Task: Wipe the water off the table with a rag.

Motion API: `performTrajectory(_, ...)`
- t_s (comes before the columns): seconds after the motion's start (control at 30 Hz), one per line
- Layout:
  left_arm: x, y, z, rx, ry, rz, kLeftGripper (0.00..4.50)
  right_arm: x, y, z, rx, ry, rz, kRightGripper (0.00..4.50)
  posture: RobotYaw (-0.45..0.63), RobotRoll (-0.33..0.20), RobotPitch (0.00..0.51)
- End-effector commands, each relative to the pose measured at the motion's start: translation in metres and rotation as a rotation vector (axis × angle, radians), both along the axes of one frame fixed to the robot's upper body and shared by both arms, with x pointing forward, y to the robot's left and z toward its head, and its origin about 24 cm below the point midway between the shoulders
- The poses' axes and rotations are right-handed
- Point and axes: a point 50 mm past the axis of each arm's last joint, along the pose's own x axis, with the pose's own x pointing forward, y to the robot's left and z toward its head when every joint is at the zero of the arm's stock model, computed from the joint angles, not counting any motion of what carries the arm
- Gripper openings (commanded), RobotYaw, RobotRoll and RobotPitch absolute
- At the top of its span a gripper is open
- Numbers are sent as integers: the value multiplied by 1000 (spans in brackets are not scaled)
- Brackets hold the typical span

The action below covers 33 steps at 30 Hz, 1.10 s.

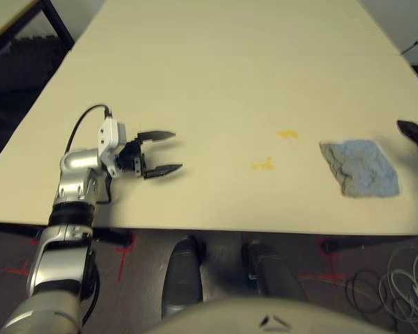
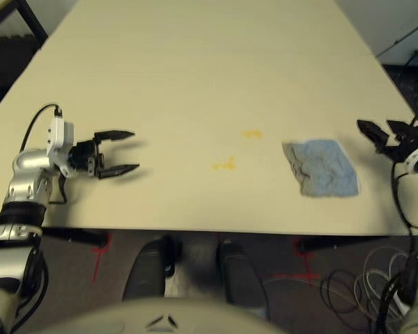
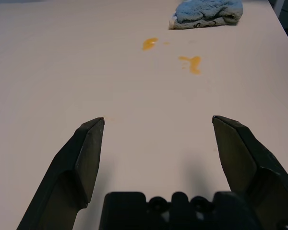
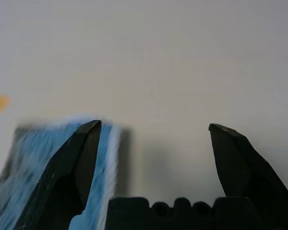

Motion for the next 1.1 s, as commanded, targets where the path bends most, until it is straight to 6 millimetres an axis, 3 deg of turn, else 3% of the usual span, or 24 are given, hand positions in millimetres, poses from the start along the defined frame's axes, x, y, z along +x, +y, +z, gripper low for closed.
performTrajectory(0.03,-1,-1,-6,14,19,-3,4500,-8,8,2,23,43,80,4473,9,0,169)
performTrajectory(0.5,4,-5,2,-23,6,11,4500,1,42,-42,75,152,123,4473,7,0,179)
performTrajectory(0.87,4,-5,0,-27,17,8,4500,11,68,-64,92,209,175,4473,-15,0,177)
performTrajectory(0.97,5,-5,1,-27,14,10,4500,12,69,-68,77,230,158,3879,-13,0,178)
performTrajectory(1.1,6,-5,1,-28,11,15,4500,14,66,-64,89,198,144,2479,-13,0,178)
